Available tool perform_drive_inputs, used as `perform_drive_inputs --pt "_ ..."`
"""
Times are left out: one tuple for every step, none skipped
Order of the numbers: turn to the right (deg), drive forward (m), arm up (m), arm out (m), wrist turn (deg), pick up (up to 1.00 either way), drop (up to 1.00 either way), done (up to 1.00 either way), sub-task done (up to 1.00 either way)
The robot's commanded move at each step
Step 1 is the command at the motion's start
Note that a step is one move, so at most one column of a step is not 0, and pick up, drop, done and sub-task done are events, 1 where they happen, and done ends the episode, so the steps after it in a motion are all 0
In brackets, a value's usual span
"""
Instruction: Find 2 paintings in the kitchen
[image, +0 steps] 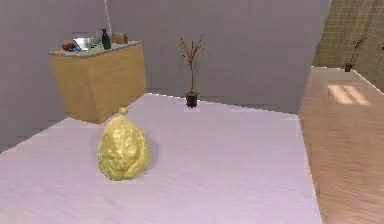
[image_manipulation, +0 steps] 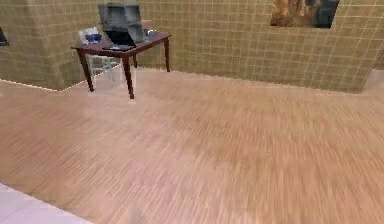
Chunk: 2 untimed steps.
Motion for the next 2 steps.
perform_drive_inputs --pt "-45.0 0.00 0.00 0.00 0.0 0.00 0.00 0.00 0.00" --pt "-24.0 0.00 0.00 0.00 0.0 0.00 0.00 0.00 0.00"
